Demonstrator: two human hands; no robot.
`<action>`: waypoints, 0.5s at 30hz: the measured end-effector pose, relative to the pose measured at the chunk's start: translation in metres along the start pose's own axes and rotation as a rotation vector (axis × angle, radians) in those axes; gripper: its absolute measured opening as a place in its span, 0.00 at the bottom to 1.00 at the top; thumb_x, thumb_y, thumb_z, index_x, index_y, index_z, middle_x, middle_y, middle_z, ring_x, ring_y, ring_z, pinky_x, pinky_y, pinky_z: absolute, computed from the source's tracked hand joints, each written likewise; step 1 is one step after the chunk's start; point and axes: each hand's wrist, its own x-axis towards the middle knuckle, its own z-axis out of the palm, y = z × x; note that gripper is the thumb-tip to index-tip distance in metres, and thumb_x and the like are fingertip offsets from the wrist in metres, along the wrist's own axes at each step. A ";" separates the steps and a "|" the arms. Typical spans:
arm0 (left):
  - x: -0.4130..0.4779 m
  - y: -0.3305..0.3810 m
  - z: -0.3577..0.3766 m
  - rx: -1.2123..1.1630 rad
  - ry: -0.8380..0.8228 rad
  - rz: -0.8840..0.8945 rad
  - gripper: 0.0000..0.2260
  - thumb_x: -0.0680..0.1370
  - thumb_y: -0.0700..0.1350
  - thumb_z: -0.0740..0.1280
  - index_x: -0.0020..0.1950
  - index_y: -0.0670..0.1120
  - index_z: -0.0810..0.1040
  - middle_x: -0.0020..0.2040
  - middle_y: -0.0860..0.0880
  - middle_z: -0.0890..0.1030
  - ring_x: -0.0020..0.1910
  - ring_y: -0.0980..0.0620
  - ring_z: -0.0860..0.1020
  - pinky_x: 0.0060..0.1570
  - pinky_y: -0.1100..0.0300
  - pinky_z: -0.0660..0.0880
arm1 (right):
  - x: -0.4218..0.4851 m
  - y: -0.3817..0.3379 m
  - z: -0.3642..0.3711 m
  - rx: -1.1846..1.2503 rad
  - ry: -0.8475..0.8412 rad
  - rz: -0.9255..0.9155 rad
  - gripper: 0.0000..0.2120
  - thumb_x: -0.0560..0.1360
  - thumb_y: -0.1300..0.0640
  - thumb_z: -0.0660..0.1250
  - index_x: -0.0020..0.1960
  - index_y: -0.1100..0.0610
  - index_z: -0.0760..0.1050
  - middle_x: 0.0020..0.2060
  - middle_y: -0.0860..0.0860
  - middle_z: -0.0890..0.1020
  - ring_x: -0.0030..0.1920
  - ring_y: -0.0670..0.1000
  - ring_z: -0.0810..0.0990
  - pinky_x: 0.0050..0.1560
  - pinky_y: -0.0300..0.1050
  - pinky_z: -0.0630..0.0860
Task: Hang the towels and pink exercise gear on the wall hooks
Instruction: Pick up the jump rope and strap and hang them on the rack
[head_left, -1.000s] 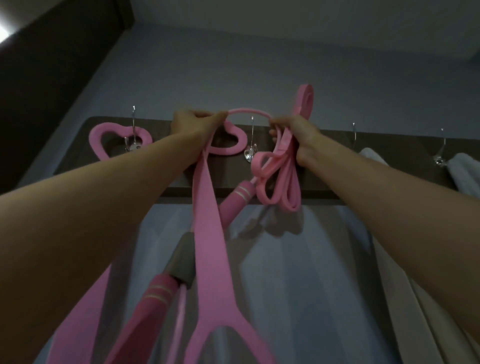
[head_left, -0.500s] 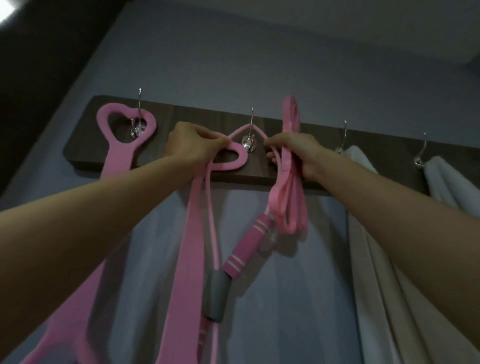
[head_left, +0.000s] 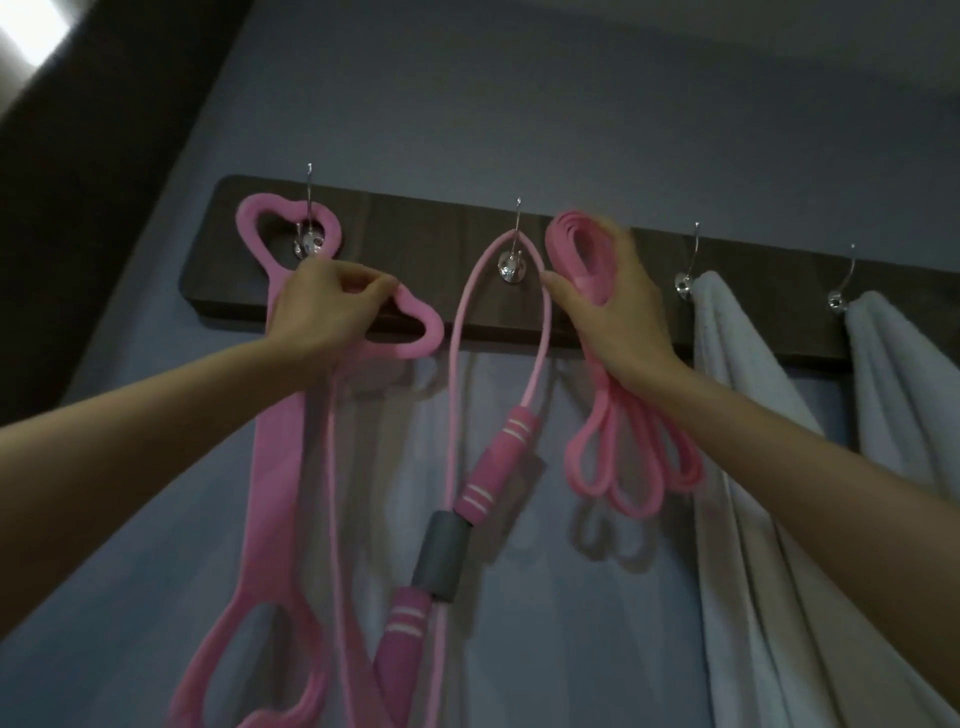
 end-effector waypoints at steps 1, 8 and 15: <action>-0.002 -0.002 -0.002 0.021 -0.014 0.000 0.09 0.78 0.49 0.64 0.54 0.51 0.82 0.46 0.52 0.82 0.45 0.54 0.79 0.51 0.56 0.77 | -0.001 -0.003 0.005 -0.024 0.020 -0.029 0.28 0.72 0.44 0.68 0.69 0.44 0.63 0.63 0.51 0.74 0.61 0.51 0.74 0.60 0.48 0.72; -0.009 -0.014 -0.006 0.056 -0.103 -0.021 0.11 0.81 0.45 0.59 0.58 0.53 0.79 0.51 0.51 0.80 0.43 0.52 0.76 0.47 0.56 0.74 | 0.010 -0.018 0.037 -0.098 0.075 0.081 0.24 0.74 0.47 0.68 0.68 0.46 0.68 0.55 0.53 0.67 0.46 0.48 0.71 0.35 0.22 0.60; -0.007 -0.014 -0.006 0.021 -0.105 -0.035 0.12 0.81 0.44 0.58 0.59 0.52 0.79 0.51 0.52 0.79 0.44 0.53 0.76 0.45 0.58 0.74 | 0.012 -0.014 0.053 -0.196 0.037 0.147 0.24 0.74 0.46 0.67 0.69 0.47 0.69 0.59 0.54 0.66 0.47 0.50 0.72 0.45 0.40 0.71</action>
